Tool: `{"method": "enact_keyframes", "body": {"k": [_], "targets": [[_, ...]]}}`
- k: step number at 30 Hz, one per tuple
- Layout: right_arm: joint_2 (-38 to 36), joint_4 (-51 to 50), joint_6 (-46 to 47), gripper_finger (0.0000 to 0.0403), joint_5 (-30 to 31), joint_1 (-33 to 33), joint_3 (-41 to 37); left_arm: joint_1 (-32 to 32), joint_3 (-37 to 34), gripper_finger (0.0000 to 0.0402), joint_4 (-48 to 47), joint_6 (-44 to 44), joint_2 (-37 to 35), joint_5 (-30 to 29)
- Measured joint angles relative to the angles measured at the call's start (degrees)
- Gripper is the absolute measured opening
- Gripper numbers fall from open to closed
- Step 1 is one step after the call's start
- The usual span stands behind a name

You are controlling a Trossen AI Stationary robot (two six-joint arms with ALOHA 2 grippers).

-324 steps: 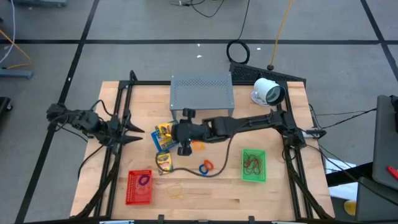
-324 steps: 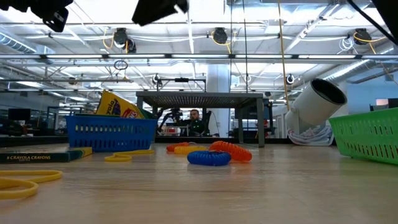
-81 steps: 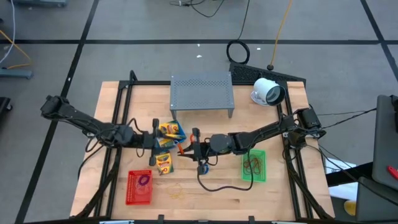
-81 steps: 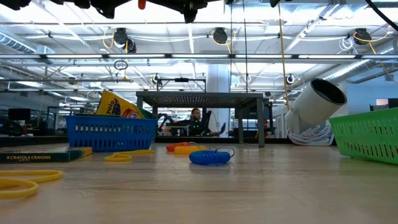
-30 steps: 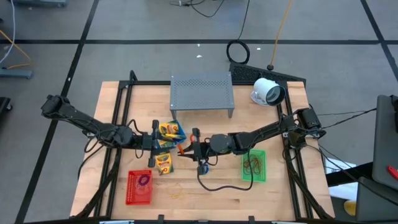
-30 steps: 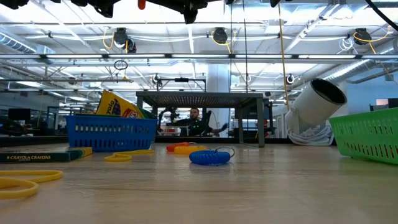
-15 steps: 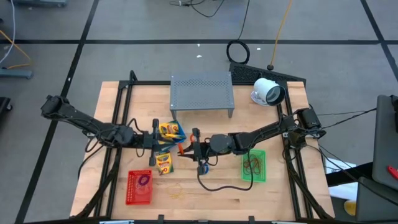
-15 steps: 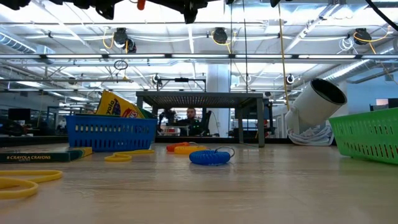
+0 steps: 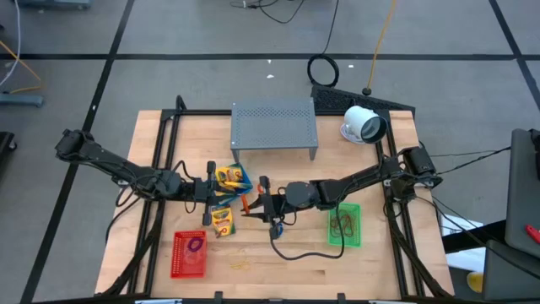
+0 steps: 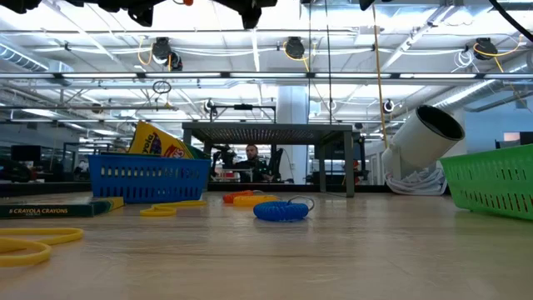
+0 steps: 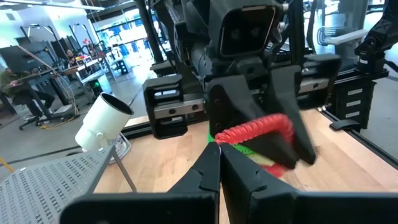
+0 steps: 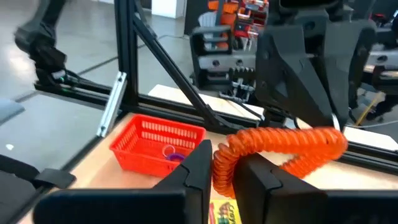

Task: Pick & Place Office Desk Supplies
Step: Put the orange spiral keychain into the red bin

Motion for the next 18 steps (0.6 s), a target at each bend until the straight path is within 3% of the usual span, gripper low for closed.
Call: {"method": "enact_keyframes", "body": {"k": [18], "targets": [[0.0,0.6,1.4,0.0136,3.2,0.0,0.0,-2.8,0.0,0.0001,-2.6,0.7,-3.0,-2.6]]}}
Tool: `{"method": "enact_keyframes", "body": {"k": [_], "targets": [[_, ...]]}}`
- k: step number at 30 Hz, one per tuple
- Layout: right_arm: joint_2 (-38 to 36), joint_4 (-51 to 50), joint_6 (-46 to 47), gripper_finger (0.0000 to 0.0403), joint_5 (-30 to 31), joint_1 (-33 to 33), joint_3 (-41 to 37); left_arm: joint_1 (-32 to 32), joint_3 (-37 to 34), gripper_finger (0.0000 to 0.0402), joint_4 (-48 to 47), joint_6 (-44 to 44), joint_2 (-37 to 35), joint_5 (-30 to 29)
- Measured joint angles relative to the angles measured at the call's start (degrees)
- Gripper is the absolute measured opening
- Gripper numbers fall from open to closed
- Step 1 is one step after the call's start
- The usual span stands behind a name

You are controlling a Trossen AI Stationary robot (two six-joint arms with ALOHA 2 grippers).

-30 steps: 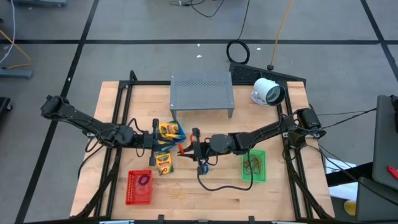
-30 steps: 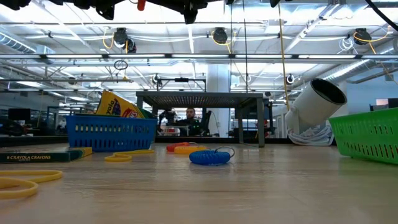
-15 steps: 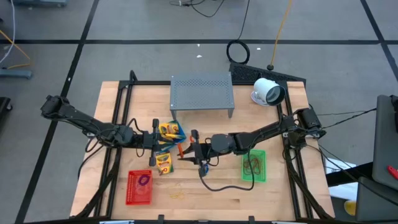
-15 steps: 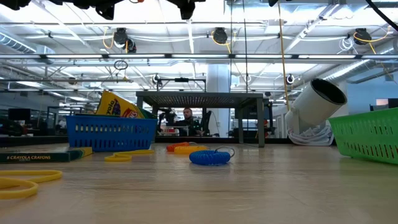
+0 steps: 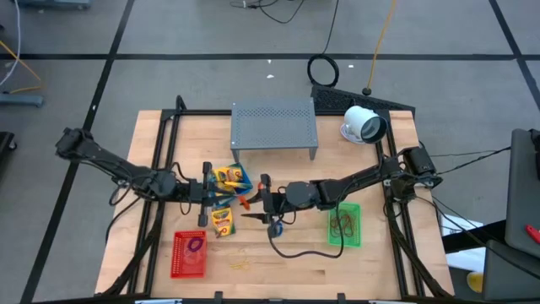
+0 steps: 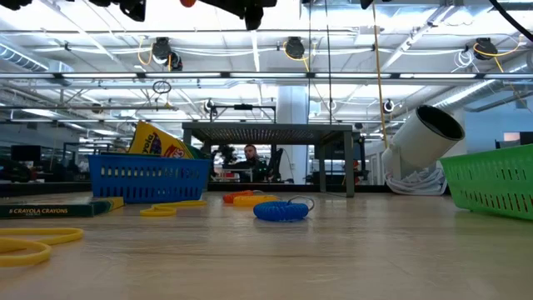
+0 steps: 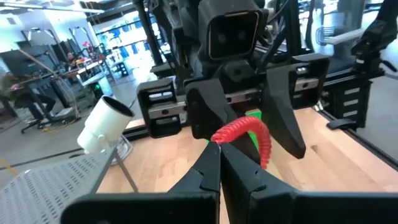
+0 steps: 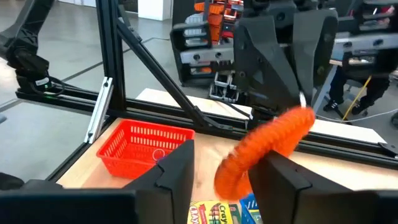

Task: Pick & Place Office Desk Supplies
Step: Put the orange spiral keychain into the red bin

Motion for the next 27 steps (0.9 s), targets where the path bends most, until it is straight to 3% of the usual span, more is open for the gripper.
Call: {"method": "enact_keyframes", "body": {"k": [9,27], "targets": [[0.0,0.0,0.0,0.0148,0.1,0.0,0.0,-3.6,0.0,0.0,-4.9,-0.9,-3.5,-3.2],[0.0,0.1,0.0,0.0151,0.1,0.0,0.0,-7.9,0.0,0.0,-7.6,-3.7,-3.6,-8.2]]}}
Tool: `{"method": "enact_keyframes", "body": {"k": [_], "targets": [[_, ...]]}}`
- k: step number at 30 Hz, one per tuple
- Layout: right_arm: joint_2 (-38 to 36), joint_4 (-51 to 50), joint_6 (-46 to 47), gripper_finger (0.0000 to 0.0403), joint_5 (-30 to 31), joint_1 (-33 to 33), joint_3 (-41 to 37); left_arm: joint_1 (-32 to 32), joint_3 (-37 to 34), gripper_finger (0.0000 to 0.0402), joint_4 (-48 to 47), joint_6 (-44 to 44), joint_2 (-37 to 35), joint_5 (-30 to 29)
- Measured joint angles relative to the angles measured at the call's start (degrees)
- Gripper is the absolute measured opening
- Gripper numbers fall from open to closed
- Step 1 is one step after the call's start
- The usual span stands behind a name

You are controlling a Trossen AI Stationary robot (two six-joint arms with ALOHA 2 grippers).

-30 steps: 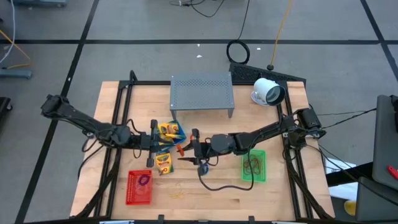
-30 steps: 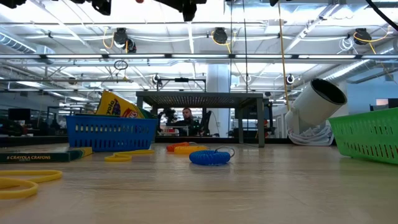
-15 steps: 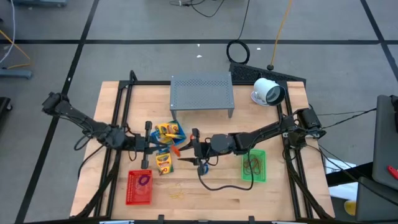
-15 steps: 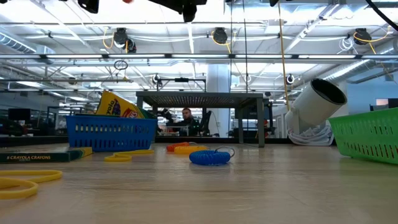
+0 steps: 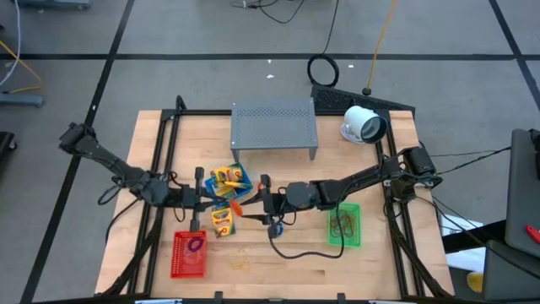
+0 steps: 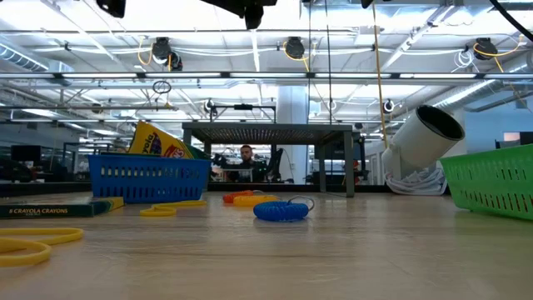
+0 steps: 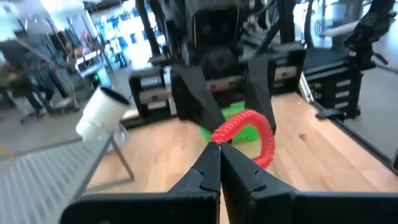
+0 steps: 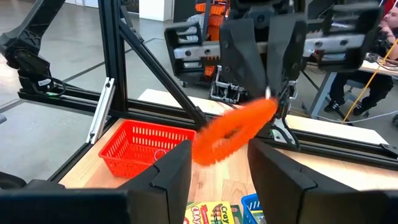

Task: Pick & Place Office Desk Supplies
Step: Put the orange spiral keychain into the red bin

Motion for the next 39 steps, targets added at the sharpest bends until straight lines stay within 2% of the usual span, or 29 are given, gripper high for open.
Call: {"method": "enact_keyframes", "body": {"k": [8,12,19,23,31,36,39], "targets": [[0.0,0.0,0.0,0.0151,0.0,0.0,0.0,-5.5,0.0,0.0,-7.8,-10.3,0.0,-6.1],[0.0,0.0,0.0,0.0153,0.0,0.0,0.0,-8.3,0.0,0.0,-9.8,-15.2,0.0,-6.5],[0.0,-2.0,0.2,0.0153,0.0,0.0,0.0,-12.7,0.0,0.0,-19.2,-33.5,0.0,-6.3],[0.0,-4.3,2.2,0.0153,0.2,0.0,0.0,-15.0,0.0,0.0,-22.9,-44.0,0.0,-3.5],[0.0,-7.8,2.9,0.0147,7.4,-0.2,0.0,-18.8,0.1,0.0,-28.1,-64.5,0.2,6.2],[0.0,-7.8,2.8,0.015,7.5,-0.6,0.0,-21.8,1.3,0.0,-29.1,-71.9,0.3,10.5],[0.0,-7.8,2.8,0.0148,7.5,-0.9,0.0,-23.1,4.6,0.0,-34.7,-76.2,1.3,12.1]]}}
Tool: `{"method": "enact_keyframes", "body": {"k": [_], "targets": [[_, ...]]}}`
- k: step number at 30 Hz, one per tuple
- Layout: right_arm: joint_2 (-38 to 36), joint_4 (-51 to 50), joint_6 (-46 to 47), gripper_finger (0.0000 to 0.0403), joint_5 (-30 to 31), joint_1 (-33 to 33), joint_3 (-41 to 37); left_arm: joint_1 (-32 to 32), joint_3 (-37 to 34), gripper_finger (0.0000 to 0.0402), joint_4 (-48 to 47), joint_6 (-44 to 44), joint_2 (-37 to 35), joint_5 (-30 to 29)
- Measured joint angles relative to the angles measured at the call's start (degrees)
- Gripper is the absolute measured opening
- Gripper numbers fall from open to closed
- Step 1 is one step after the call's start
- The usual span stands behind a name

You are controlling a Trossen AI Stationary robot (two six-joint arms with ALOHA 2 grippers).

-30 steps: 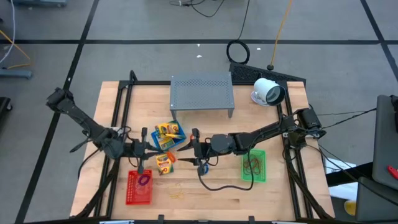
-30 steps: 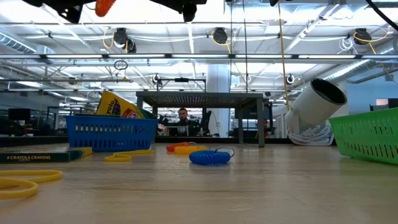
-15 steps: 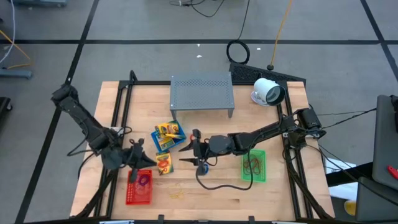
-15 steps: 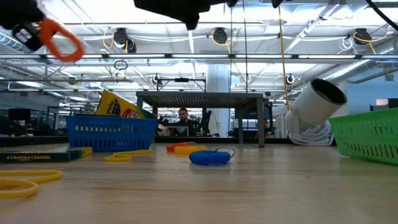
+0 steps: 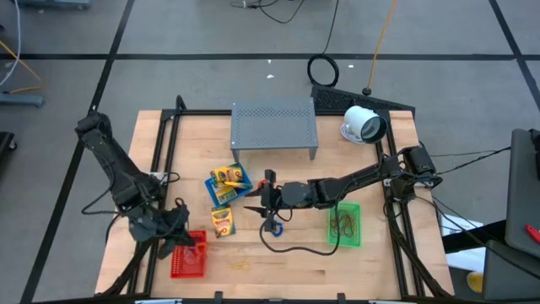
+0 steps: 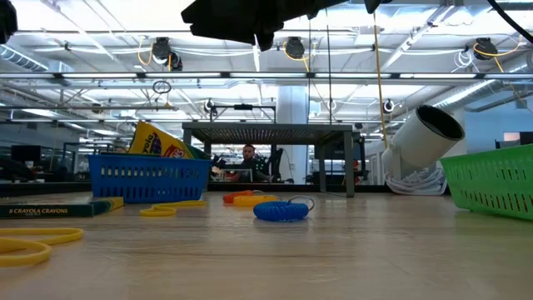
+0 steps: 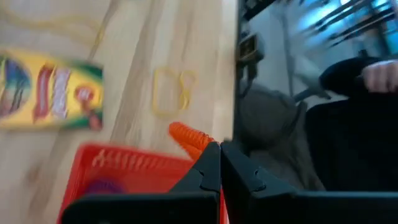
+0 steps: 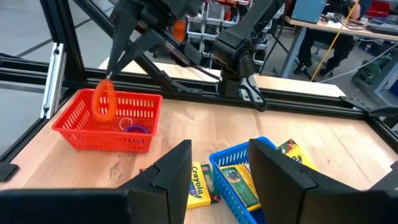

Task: Pick & Place Office Desk Supplies
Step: Put the orange spiral keychain into the red bin

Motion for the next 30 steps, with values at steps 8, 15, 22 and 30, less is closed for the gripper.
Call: {"method": "enact_keyframes", "body": {"k": [8,15,22,30], "targets": [[0.0,0.0,0.2,0.0145,-0.1,-0.1,0.0,-3.2,6.7,0.0,-20.1,-10.5,7.0,2.9],[0.0,0.1,0.2,0.0147,-0.1,-0.1,0.0,-3.5,6.7,0.0,-20.6,-13.6,14.5,8.6],[0.0,0.4,0.2,0.0148,-0.2,0.0,0.0,-3.5,6.7,0.0018,-20.5,-15.1,16.9,11.4],[0.0,0.5,0.2,0.0147,-0.3,0.0,0.0,-3.4,6.7,0.0047,-17.3,-14.8,16.8,9.7]]}}
